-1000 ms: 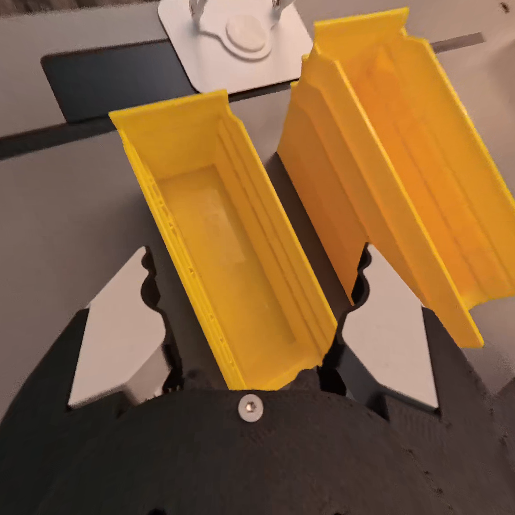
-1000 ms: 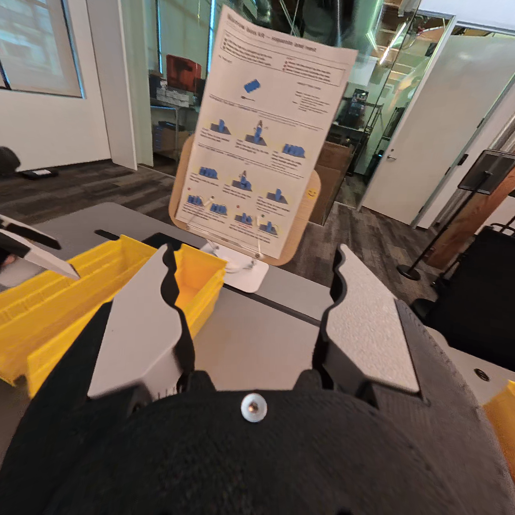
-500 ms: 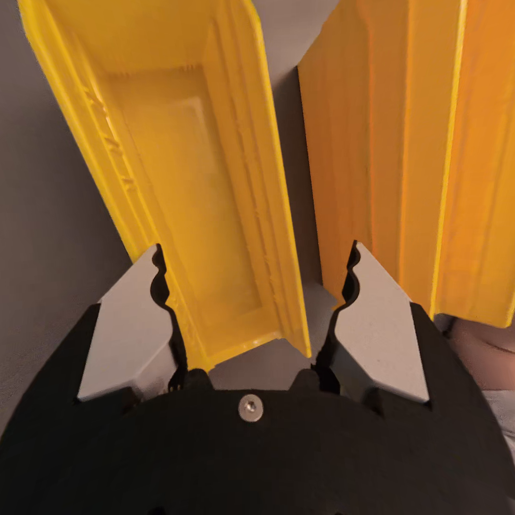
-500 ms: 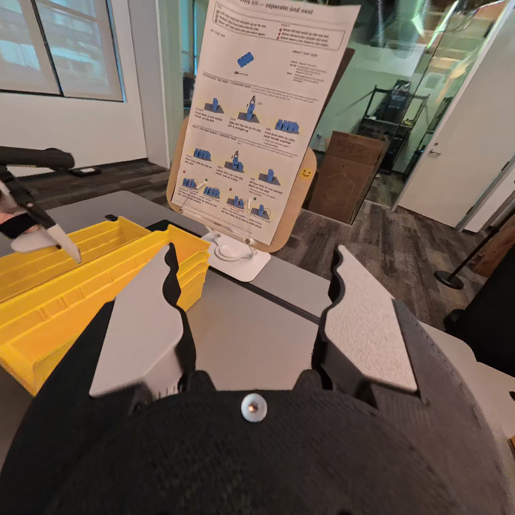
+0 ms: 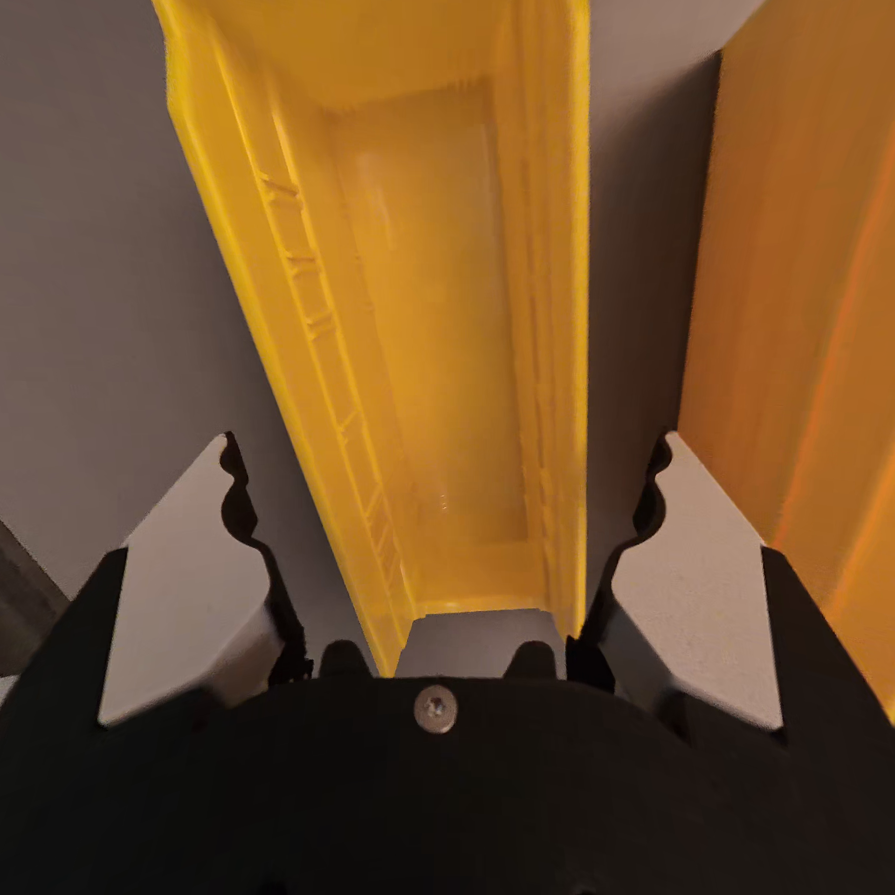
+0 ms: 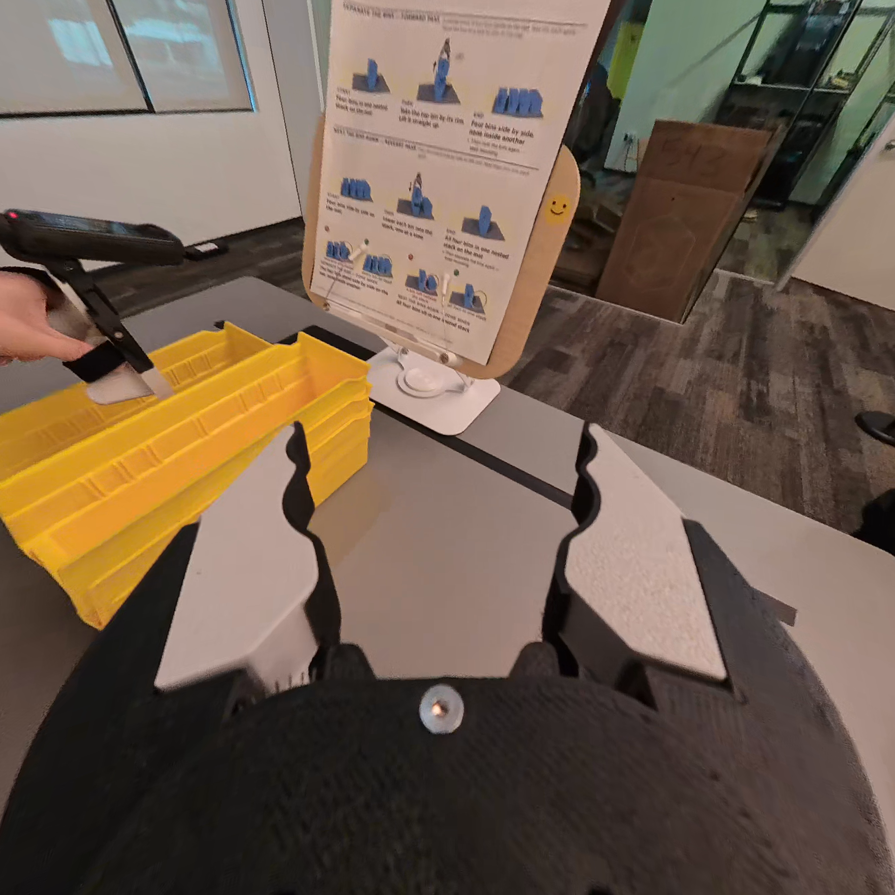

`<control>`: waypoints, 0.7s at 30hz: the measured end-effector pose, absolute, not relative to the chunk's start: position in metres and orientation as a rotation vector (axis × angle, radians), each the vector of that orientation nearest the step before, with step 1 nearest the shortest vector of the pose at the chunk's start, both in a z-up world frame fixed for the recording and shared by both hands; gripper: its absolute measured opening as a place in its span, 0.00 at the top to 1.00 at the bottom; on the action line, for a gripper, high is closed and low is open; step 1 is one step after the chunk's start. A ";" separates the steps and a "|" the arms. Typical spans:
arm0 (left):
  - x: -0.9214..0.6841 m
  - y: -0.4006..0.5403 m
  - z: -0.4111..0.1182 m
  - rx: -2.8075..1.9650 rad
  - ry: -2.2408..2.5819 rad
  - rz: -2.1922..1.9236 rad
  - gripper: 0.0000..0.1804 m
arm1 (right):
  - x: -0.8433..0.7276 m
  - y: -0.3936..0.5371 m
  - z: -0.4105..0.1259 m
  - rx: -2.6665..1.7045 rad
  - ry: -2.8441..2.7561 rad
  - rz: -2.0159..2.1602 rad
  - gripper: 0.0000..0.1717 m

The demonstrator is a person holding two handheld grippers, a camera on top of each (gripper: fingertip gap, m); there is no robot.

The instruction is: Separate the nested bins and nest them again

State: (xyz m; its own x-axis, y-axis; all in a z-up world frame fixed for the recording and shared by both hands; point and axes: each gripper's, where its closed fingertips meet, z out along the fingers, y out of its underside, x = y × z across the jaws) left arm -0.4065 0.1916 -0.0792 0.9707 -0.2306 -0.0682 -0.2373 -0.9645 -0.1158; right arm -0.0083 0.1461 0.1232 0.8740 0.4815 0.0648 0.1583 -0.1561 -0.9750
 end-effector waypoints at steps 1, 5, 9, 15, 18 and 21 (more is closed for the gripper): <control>-0.408 0.191 -0.084 -3.008 0.358 0.095 0.13 | -0.008 0.146 0.122 -1.732 -0.499 0.299 0.36; -0.406 0.184 -0.107 -3.089 0.344 0.082 0.14 | -0.007 0.142 0.126 -1.717 -0.500 0.315 0.36; -0.410 0.191 -0.111 -3.073 0.356 0.156 0.20 | -0.005 0.143 0.121 -1.743 -0.507 0.305 0.37; -0.410 0.185 -0.106 -3.120 0.408 0.137 0.29 | -0.003 0.148 0.114 -1.769 -0.511 0.292 0.37; -0.404 0.179 -0.104 -3.146 0.388 0.060 0.30 | -0.003 0.150 0.109 -1.788 -0.519 0.284 0.37; -0.401 0.178 -0.096 -3.143 0.378 0.017 0.31 | -0.003 0.151 0.106 -1.802 -0.529 0.269 0.37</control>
State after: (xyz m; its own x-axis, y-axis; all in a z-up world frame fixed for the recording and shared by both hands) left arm -0.4006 0.1778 -0.0962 0.9715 -0.2371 -0.0080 -0.2368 -0.9712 0.0256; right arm -0.0034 0.1508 0.1059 0.8709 0.4838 0.0862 0.2151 -0.2176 -0.9520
